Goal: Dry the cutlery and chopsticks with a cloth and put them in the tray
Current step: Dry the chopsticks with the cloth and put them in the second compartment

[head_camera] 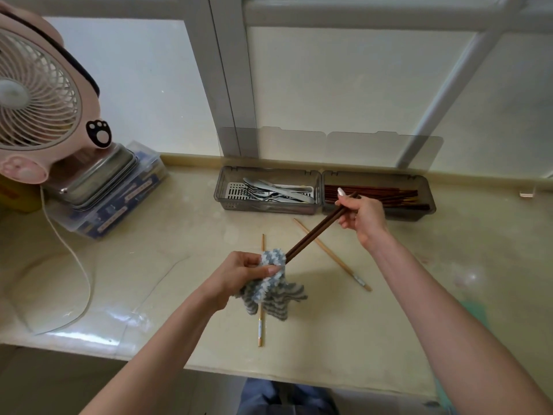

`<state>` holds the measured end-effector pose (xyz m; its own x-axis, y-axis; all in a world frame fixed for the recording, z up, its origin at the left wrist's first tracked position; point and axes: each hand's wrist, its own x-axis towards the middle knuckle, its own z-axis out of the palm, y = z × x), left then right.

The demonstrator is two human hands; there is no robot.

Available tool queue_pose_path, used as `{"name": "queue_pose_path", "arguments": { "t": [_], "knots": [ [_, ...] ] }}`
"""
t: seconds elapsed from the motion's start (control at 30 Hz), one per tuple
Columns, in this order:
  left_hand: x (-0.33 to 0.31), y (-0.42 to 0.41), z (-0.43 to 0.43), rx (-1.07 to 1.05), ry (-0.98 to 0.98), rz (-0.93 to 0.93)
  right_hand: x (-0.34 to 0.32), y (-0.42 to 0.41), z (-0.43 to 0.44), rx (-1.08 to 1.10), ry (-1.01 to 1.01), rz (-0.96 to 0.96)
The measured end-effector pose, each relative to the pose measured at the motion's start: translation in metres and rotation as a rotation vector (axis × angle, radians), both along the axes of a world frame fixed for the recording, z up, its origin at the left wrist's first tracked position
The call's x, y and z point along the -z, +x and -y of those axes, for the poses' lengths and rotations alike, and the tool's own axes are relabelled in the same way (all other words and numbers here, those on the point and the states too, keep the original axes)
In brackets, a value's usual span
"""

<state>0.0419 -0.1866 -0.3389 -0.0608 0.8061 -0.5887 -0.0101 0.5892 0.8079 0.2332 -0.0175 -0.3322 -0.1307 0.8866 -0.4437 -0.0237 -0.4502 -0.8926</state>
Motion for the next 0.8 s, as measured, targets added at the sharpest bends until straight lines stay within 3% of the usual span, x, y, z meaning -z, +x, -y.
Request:
{"name": "queue_pose_path", "arguments": {
  "t": [0.27,0.53,0.67,0.8],
  "knots": [
    [0.003,-0.034,0.017,-0.146,0.063,-0.037,0.001,0.008,-0.006,0.199,-0.038,-0.078],
    [0.016,-0.048,0.006,-0.273,0.082,0.009,-0.005,0.014,-0.013,0.100,-0.106,-0.152],
    [0.019,-0.050,0.001,-0.369,0.103,0.271,-0.005,0.016,-0.009,0.005,-0.155,-0.262],
    [0.025,-0.018,-0.001,-0.402,0.209,0.454,0.002,0.000,0.005,0.104,-0.254,-0.564]
  ]
}}
